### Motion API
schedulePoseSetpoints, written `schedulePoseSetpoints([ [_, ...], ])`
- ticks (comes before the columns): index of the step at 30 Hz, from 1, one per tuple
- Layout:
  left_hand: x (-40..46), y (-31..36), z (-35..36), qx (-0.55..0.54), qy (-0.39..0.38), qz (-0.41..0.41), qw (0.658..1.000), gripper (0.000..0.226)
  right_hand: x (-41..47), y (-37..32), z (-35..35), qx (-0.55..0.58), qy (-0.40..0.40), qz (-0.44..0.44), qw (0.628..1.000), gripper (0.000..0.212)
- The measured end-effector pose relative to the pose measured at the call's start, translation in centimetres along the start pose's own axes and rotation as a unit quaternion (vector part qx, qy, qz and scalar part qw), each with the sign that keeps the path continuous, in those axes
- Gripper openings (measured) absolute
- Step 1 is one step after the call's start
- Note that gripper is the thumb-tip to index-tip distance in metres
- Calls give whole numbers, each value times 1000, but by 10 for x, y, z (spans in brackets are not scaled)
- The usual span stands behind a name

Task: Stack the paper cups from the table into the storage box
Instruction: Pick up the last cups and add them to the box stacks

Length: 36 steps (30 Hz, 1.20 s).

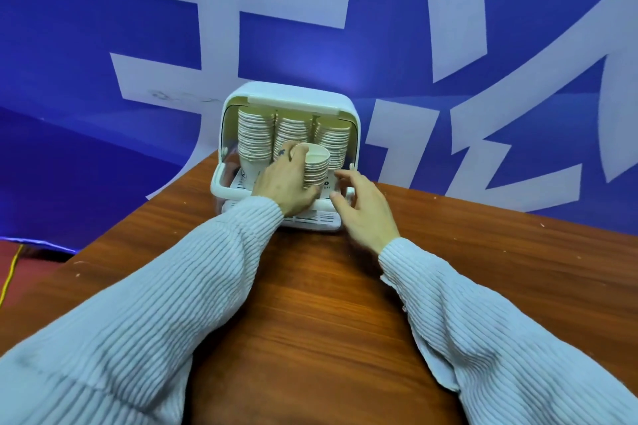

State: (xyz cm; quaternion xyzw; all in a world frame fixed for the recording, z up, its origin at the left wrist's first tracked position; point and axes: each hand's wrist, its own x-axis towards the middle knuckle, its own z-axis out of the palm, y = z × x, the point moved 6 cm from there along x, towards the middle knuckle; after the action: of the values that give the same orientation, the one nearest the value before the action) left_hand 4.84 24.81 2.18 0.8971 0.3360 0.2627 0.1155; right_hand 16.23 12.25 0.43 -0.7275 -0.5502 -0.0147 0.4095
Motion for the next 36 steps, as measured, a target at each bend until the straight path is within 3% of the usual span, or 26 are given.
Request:
schedulePoseSetpoints([
  [3, -2, -8, -15, 9, 66, -26, 997, 75, -11, 7, 7, -16, -8, 3, 1000, 41],
  [8, 2, -25, -8, 35, 38, -58, 997, 80, -16, 13, 13, -18, 3, 2, 1000, 42],
  [10, -2, -26, -8, 33, 69, -61, 995, 85, -15, 14, 14, -9, 10, 0, 1000, 42],
  [16, -13, -1, -18, 23, 206, 20, 978, 66, -28, 22, 11, 7, 40, 10, 999, 40],
  [28, -26, 33, -18, -13, 184, 123, 975, 35, -23, 3, -8, 13, 70, -3, 997, 38],
  [36, -45, 32, -35, -38, 178, 95, 979, 26, -19, -13, -20, -20, 76, -28, 997, 35],
])
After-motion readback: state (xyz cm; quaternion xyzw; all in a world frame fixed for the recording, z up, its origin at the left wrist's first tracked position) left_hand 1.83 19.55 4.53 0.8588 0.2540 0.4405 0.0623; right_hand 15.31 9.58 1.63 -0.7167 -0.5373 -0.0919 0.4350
